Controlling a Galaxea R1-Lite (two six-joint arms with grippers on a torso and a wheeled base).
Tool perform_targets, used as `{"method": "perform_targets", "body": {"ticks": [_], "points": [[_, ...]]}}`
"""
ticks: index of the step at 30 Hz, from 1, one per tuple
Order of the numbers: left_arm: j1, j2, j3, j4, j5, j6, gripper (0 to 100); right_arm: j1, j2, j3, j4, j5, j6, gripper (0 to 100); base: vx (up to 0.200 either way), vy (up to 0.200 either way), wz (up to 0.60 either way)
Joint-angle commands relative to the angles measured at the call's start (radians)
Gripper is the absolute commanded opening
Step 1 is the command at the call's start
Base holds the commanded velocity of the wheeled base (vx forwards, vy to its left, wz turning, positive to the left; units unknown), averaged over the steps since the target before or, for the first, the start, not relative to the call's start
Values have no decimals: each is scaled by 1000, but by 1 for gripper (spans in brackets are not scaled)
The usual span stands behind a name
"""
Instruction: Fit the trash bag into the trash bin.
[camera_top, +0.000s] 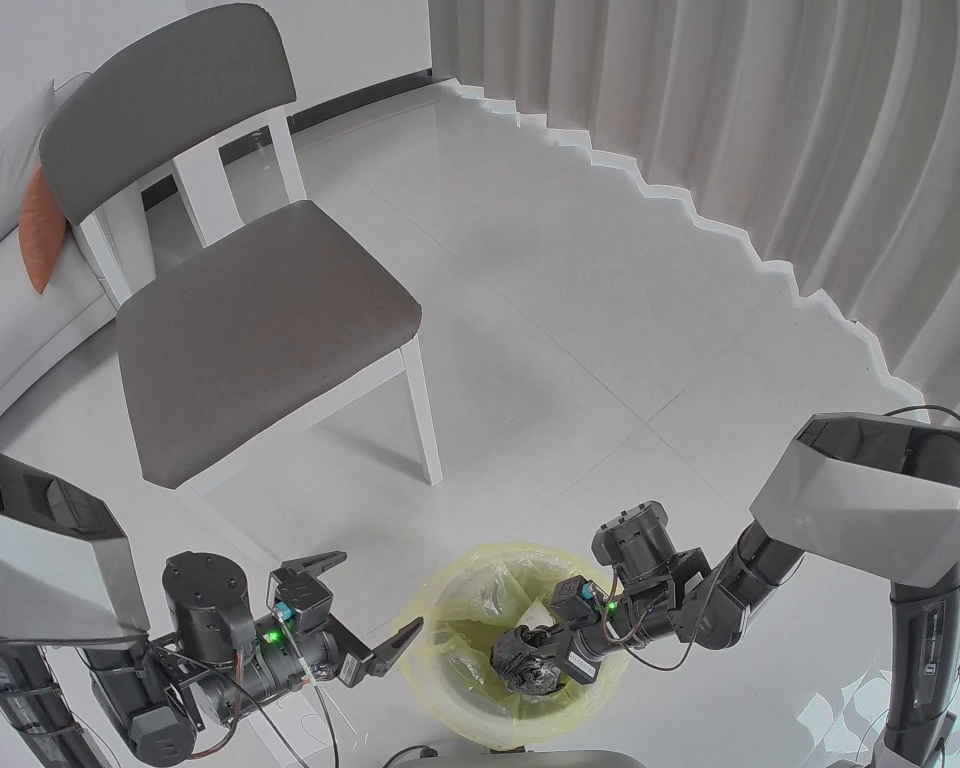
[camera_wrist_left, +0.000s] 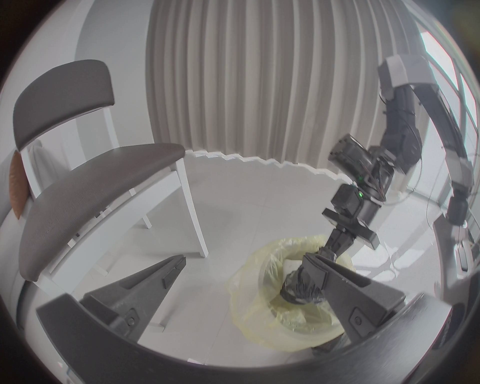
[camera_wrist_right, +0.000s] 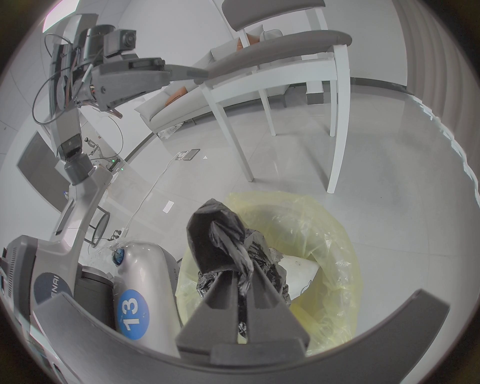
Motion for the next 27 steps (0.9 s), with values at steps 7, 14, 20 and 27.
{"method": "perform_targets", "body": {"ticks": [7, 14, 20, 27], "points": [[17, 75, -109, -16, -8, 16, 100, -24, 93, -107, 26, 1, -1, 0, 0, 0, 0], [26, 67, -112, -17, -8, 16, 100, -38, 136, -211, 121, 2, -10, 0, 0, 0, 0], [26, 66, -112, -17, -7, 16, 100, -37, 180, -252, 149, 1, -10, 0, 0, 0, 0], [25, 66, -113, -17, -5, 16, 100, -37, 191, -288, 193, 1, -13, 0, 0, 0, 0]]}}
